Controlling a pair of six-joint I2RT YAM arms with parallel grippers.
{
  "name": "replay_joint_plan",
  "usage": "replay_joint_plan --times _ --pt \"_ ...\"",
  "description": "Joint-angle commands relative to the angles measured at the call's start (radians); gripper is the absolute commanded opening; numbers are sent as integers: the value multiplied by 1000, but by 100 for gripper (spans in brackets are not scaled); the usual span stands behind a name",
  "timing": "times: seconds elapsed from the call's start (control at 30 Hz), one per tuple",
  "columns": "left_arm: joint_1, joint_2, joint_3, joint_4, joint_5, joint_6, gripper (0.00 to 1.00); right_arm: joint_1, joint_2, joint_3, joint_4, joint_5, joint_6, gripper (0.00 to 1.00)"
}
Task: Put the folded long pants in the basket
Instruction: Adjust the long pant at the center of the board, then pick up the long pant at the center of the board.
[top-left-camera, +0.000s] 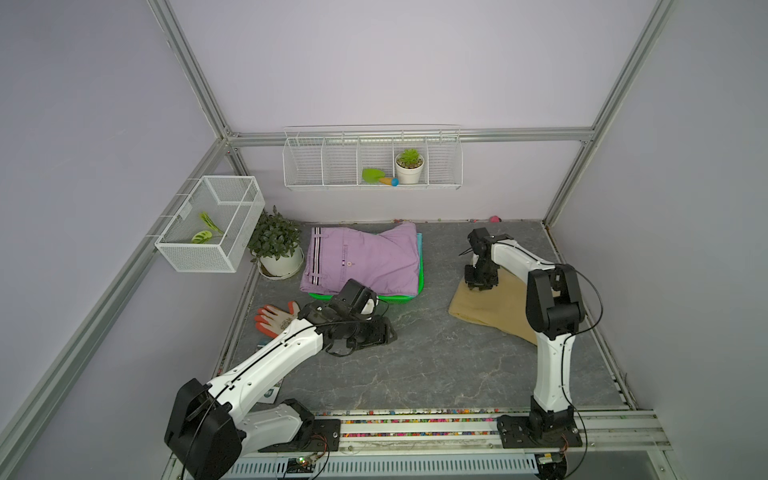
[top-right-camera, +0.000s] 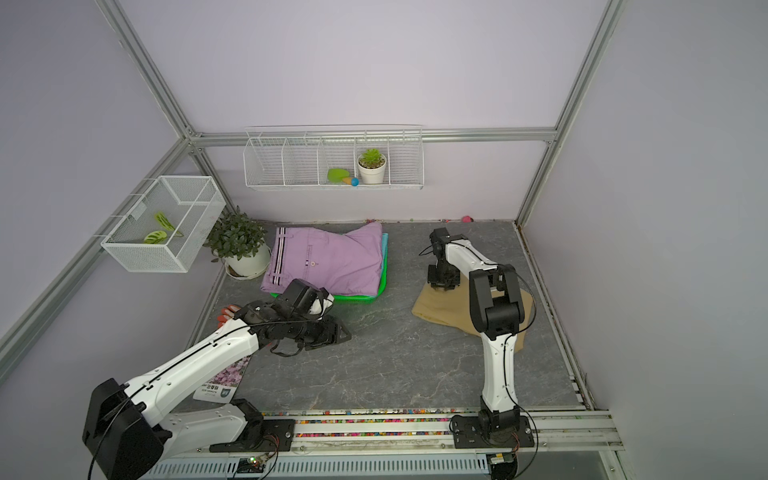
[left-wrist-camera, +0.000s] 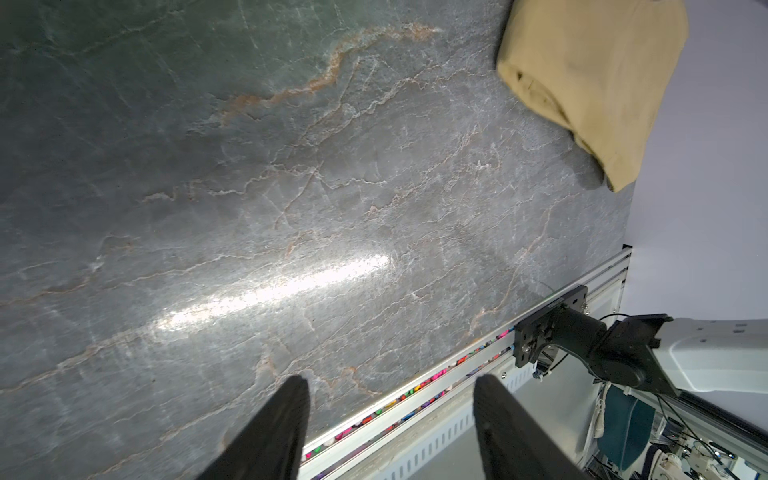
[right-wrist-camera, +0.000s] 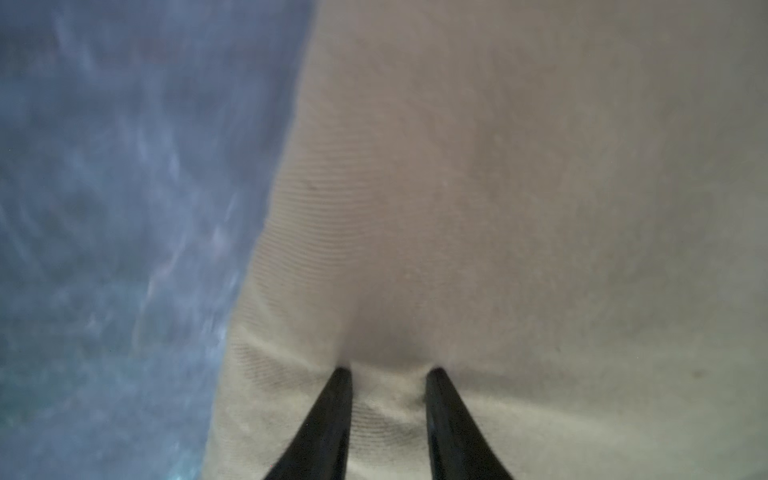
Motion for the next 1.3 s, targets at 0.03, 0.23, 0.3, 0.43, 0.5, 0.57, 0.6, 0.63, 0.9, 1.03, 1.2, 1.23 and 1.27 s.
replay_joint_plan --times 0.03,0.23,0.3,0.43,0.5,0.57,0.6,0.63,0.9,1.03,1.2,1.23,1.27 --pt "-1 -18 -14 35 -4 -13 68 153 -123 -295 15 -200 21 34" --pt "-2 2 -91 159 50 -57 68 284 -318 -502 147 -270 98 34" --pt "-7 4 -131 229 83 -87 69 299 -345 -533 191 -284 117 34" --pt "-20 -25 -187 314 86 -135 70 304 -408 -566 211 -232 120 35" --pt "-26 -28 -213 359 87 -167 72 304 -444 -565 182 -161 101 36" --pt "-55 -19 -244 436 91 -213 77 303 -475 -571 146 -109 79 36" --pt "-70 -10 -257 475 90 -236 79 303 -486 -583 136 -99 78 36" --pt "-82 -2 -279 521 93 -262 79 303 -495 -597 125 -90 82 36" --pt "-95 97 -397 791 97 -354 80 413 -456 -706 227 -202 200 27" --pt "-97 183 -430 915 124 -383 76 520 -428 -699 396 -337 308 26" --pt "-97 216 -451 927 102 -387 74 510 -513 -673 406 -307 316 29" --pt "-98 219 -455 925 96 -387 73 487 -530 -672 385 -298 304 30" --pt "-97 228 -459 929 93 -387 71 458 -546 -676 371 -306 295 30"
